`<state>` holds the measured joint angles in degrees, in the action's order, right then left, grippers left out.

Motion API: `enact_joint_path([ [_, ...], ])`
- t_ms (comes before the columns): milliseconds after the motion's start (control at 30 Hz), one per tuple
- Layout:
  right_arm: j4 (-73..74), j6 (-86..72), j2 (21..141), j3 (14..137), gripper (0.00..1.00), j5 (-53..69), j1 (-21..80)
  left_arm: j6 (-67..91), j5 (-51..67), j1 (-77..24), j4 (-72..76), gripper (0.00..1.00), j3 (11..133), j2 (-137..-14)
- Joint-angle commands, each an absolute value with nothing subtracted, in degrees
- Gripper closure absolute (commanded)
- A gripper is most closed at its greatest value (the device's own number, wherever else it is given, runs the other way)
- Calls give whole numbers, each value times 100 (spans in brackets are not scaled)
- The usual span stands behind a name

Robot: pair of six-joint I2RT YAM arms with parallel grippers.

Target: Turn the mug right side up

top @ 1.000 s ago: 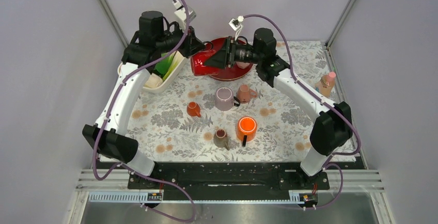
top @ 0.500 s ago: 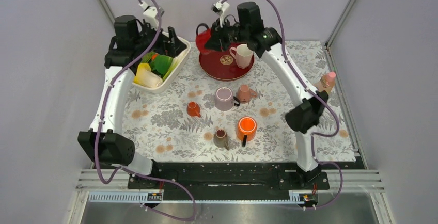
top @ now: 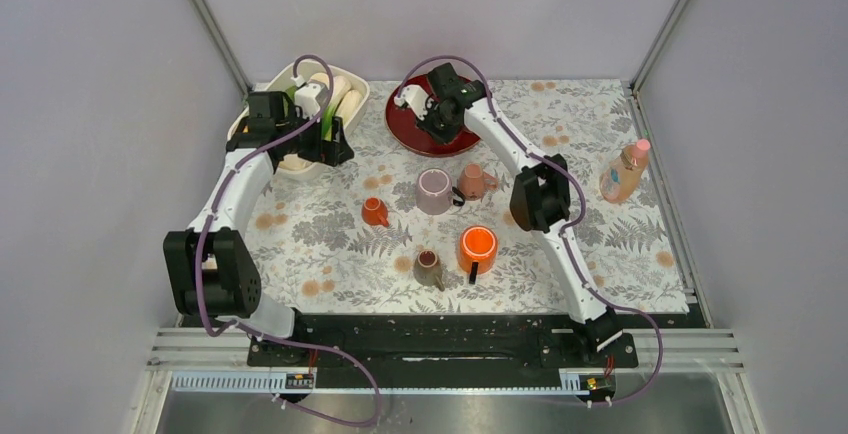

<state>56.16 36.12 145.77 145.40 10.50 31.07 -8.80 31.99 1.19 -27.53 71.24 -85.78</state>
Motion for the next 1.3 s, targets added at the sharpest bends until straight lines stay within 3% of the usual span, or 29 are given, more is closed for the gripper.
enact_joint_path([
  [0,5301,4338,14276,15053,100,714,3144,-1240,3312,124,-2511,1,7144,-8643],
  [100,5138,4570,14155,14482,100,753,3146,-1290,3292,125,-2498,1,7136,-8655],
  [300,5804,4889,14833,15312,100,852,3146,-1342,3341,125,-2559,1,7133,-8636],
  [600,5857,4809,14582,14963,100,1072,3155,-1567,3407,42,-2626,1,7026,-8635],
  [833,5543,4588,14543,14855,58,1105,3152,-2608,3151,-552,-3113,2,6879,-8562],
  [1033,5406,4309,14113,14695,43,1259,3164,-3268,2902,-1004,-3226,3,6667,-8403],
  [1200,4994,3809,13430,14210,29,1411,3218,-2901,2798,-988,-3227,3,7049,-8631],
  [1267,4939,3330,13216,14114,18,1562,3250,-2506,2666,-976,-2986,3,7127,-8744],
])
